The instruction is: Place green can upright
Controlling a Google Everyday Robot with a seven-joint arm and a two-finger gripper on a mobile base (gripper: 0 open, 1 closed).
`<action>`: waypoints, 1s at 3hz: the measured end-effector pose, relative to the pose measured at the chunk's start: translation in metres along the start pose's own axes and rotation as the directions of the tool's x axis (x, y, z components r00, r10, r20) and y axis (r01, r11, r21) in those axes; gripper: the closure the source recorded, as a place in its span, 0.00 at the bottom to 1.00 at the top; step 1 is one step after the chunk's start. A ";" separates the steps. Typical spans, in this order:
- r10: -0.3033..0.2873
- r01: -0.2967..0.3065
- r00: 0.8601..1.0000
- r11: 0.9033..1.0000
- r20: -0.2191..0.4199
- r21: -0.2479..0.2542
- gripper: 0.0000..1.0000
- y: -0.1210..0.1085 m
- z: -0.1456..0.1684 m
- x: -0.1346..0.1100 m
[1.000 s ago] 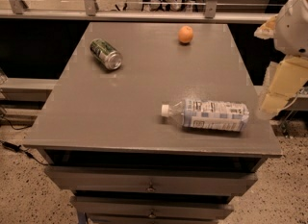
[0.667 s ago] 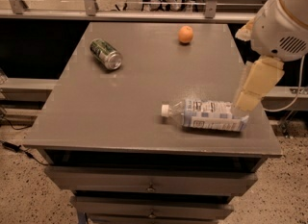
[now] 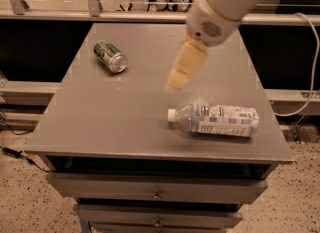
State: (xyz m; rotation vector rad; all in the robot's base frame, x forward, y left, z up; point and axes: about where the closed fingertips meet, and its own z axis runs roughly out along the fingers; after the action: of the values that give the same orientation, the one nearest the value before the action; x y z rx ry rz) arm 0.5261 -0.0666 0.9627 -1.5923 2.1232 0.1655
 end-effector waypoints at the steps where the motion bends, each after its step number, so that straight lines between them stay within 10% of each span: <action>1: 0.021 -0.020 0.998 1.000 0.059 -0.024 0.00 -0.015 0.033 -0.077; 3: 0.042 -0.041 0.993 0.999 0.113 -0.012 0.00 -0.023 0.044 -0.098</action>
Offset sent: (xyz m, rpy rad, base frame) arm 0.0356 0.0592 0.0062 0.0548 0.0068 -0.0042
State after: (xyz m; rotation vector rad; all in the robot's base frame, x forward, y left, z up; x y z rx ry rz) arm 0.5816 0.0280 0.9718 -1.5084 2.0718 0.2739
